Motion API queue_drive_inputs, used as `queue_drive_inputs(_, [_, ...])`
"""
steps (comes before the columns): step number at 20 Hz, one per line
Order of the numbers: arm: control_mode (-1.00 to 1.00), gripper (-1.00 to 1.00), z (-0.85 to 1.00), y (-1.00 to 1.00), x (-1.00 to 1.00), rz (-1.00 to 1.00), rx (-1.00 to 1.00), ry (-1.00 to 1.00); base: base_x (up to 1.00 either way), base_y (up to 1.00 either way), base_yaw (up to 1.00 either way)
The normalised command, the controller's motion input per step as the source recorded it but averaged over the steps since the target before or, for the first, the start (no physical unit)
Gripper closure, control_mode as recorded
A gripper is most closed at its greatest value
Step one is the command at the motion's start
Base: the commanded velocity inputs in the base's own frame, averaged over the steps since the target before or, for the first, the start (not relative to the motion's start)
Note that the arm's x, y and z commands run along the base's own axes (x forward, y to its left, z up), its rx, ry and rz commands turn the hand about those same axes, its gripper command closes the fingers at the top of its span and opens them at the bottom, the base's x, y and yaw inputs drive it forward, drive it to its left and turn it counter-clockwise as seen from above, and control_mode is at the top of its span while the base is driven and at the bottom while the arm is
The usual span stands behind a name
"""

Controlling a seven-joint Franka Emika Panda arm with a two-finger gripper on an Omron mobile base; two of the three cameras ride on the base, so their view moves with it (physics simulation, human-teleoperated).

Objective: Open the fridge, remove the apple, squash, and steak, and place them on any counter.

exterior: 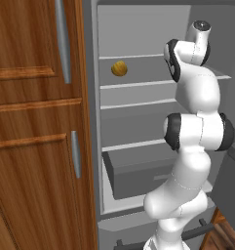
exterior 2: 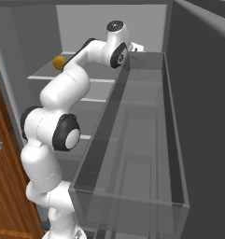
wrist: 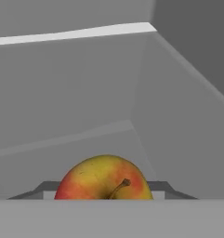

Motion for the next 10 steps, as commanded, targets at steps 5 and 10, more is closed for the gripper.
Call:
queue_drive_inputs(5, [-1.0,1.0,0.0,0.08,-0.19,0.01,0.0,-0.07,0.0,0.0,0.0])
queue_drive_inputs(10, [-1.0,1.0,-0.01,0.35,-0.96,0.02,0.0,-0.24,0.0,0.0,0.0])
